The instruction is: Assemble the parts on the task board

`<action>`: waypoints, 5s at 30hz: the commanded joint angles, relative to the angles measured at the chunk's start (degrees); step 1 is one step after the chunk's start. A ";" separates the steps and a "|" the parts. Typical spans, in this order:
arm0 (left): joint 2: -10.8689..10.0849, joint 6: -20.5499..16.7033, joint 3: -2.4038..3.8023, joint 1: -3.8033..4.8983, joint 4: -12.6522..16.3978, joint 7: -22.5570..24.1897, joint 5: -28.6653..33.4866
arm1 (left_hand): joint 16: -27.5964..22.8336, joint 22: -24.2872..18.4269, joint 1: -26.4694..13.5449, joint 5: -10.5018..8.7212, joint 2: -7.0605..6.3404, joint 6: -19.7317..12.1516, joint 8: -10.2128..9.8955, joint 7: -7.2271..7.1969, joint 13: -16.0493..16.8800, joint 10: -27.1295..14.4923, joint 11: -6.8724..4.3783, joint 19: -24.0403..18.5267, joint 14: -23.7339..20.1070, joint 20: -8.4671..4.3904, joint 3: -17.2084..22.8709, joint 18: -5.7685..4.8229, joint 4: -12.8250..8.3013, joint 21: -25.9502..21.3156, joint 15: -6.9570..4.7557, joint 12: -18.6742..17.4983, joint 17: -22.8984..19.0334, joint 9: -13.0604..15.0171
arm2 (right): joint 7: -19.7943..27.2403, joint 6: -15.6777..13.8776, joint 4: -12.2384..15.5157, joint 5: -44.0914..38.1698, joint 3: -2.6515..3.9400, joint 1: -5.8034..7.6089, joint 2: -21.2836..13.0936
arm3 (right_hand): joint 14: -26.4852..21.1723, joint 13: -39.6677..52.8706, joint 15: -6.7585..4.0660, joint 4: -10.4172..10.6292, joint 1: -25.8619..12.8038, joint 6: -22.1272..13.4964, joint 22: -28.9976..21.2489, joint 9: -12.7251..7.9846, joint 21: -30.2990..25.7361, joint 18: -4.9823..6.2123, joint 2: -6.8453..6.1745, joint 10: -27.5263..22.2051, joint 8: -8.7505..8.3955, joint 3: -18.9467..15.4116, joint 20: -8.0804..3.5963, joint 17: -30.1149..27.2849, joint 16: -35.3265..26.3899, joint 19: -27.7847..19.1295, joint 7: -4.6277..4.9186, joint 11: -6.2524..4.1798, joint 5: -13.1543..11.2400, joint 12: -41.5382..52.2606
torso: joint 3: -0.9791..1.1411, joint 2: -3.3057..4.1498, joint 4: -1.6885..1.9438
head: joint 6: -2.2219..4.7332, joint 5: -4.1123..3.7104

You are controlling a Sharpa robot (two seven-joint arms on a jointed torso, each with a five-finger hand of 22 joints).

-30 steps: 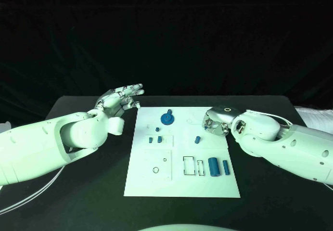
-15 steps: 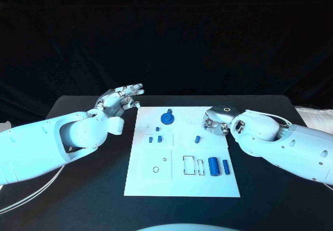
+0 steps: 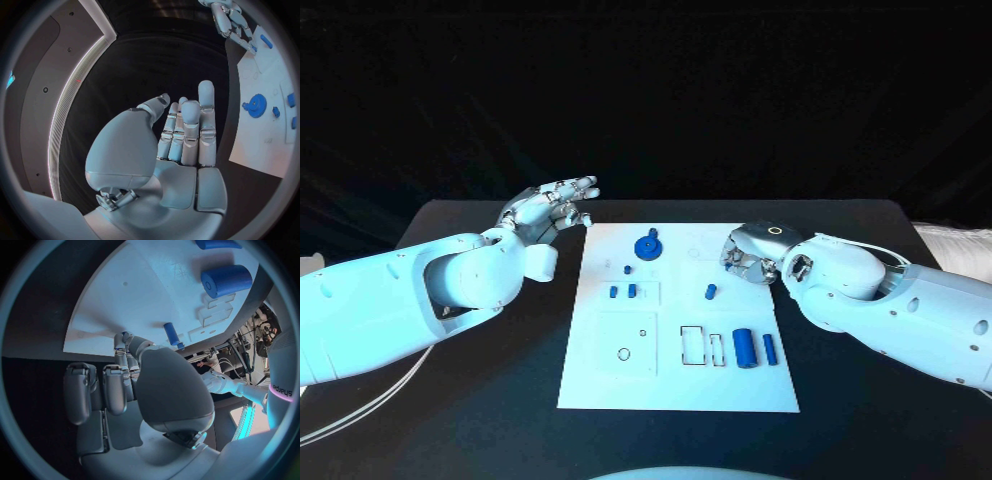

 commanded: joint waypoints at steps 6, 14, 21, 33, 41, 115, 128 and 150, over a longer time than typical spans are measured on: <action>0.08 0.81 0.03 0.02 0.17 -0.22 0.18 | 0.20 -0.13 0.06 -0.16 0.29 -0.66 0.39 0.10 0.11 -0.62 -0.13 0.20 -0.56 0.04 0.00 0.60 -0.34 -0.32 -0.06 0.52 -0.21 -0.07 | 0.21 -1.56 1.51 0.68 0.29 0.06 -0.81 | 4.17 -0.18 -0.17 -0.31 -0.90 0.10 3.89 0.21 -0.24 0.45 -0.12 -0.48 -0.20 0.14 -0.13 5.62 -0.13 0.84 0.36 0.14 0.31 -0.39 | 0.04 0.06 -0.14 | 0.12 -0.05; 0.11 0.82 0.02 0.02 0.05 -0.51 0.18 | 0.16 -0.19 0.03 -0.15 0.28 -0.96 0.38 0.21 0.13 -1.02 -0.02 0.17 -0.74 0.10 -0.11 0.59 -0.47 -0.41 0.02 0.74 -0.49 -0.10 | 0.13 -1.75 3.49 1.16 0.54 0.23 -2.13 | 4.17 -0.21 -0.15 -0.34 -0.95 0.09 3.90 0.21 -0.24 0.45 -0.17 -0.51 -0.22 0.15 -0.11 5.60 -0.14 0.85 0.37 0.15 0.31 -0.41 | 0.03 0.04 -0.11 | 0.07 -0.20; 0.04 0.82 0.02 0.02 0.04 -0.69 0.18 | 0.18 -0.24 -0.01 -0.14 0.31 -1.17 0.39 0.29 0.16 -1.34 0.06 0.14 -0.86 0.15 -0.18 0.57 -0.56 -0.49 0.09 0.95 -0.62 -0.10 | -0.07 -2.52 7.72 1.83 0.98 0.54 -4.01 | 4.18 -0.23 -0.13 -0.37 -0.99 0.09 3.95 0.22 -0.20 0.43 -0.22 -0.51 -0.24 0.15 -0.10 5.63 -0.12 0.87 0.39 0.17 0.31 -0.42 | -0.01 0.04 -0.16 | -0.02 -0.07; 0.32 0.98 0.01 0.02 -0.06 -0.74 0.16 | 0.19 -0.28 0.00 -0.13 0.34 -1.33 0.42 0.35 0.19 -1.59 0.11 0.12 -0.96 0.18 -0.23 0.57 -0.66 -0.55 0.14 1.14 -0.75 -0.10 | 0.54 -3.33 15.99 1.04 1.56 0.69 -2.69 | 4.18 -0.31 -0.05 -0.59 -0.97 0.10 3.92 0.25 -0.22 0.44 -0.31 -0.50 -0.30 0.28 -0.04 5.65 -0.10 0.87 0.51 0.26 0.33 -0.43 | -0.06 0.02 0.03 | -0.48 1.33; 0.44 1.01 0.01 0.02 0.08 -0.78 0.16 | 0.22 -0.29 0.00 -0.13 0.35 -1.37 0.43 0.37 0.19 -1.66 0.13 0.11 -0.97 0.20 -0.25 0.57 -0.68 -0.57 0.15 1.19 -0.73 -0.10 | 1.31 -2.19 16.51 0.77 1.23 -0.84 0.62 | 4.17 -0.36 0.01 -0.74 -0.94 0.09 3.88 0.27 -0.25 0.45 -0.32 -0.49 -0.36 0.40 0.00 5.62 -0.11 0.85 0.62 0.35 0.34 -0.44 | -0.12 0.03 -0.11 | -1.18 3.05; 0.69 1.53 0.01 0.03 0.56 -1.32 0.02 | 0.26 -0.36 -0.12 -0.15 0.33 -1.63 0.54 0.46 0.27 -2.11 0.22 0.09 -1.14 0.28 -0.46 0.57 -0.83 -0.68 0.24 1.63 -1.00 -0.08 | 1.51 2.96 8.48 -1.42 -0.81 -7.55 9.83 | 4.08 -0.89 0.79 -1.18 -2.44 -0.96 3.34 0.16 -0.63 0.56 -1.38 -2.07 -1.21 0.23 0.58 5.24 -0.31 0.60 1.45 1.29 0.34 -0.72 | -0.09 0.03 -0.05 | -3.54 5.32; 0.59 1.62 0.01 0.03 0.63 -1.63 0.01 | 0.27 -0.40 -0.19 -0.19 0.32 -1.79 0.59 0.51 0.30 -2.38 0.27 0.07 -1.26 0.32 -0.60 0.57 -0.90 -0.74 0.29 1.88 -1.20 -0.07 | 1.26 -3.80 9.00 -1.58 -0.90 -7.55 8.86 | 3.54 -0.85 2.90 -0.69 -5.45 -9.49 -2.27 -1.88 -4.55 1.83 -4.88 -14.35 -1.29 -3.93 2.83 3.48 -1.36 -2.00 1.49 3.93 0.33 -0.01 | -0.01 0.05 0.01 | -3.34 5.33; 0.33 2.13 0.00 0.03 0.78 -1.92 -0.49 | 0.29 -0.41 -0.19 -0.20 0.36 -1.83 0.62 0.52 0.31 -2.46 0.28 0.07 -1.29 0.34 -0.62 0.57 -0.93 -0.76 0.30 1.97 -1.23 -0.07 | -1.59 -2.08 14.68 0.29 1.45 -2.38 -4.05 | 3.32 -0.98 2.44 -1.18 -4.38 -8.36 -2.52 -1.77 -4.82 1.86 -4.99 -13.23 -1.26 -5.22 2.53 2.45 -2.00 -1.75 1.75 3.16 0.31 1.80 | -0.06 0.03 -0.17 | -1.98 4.00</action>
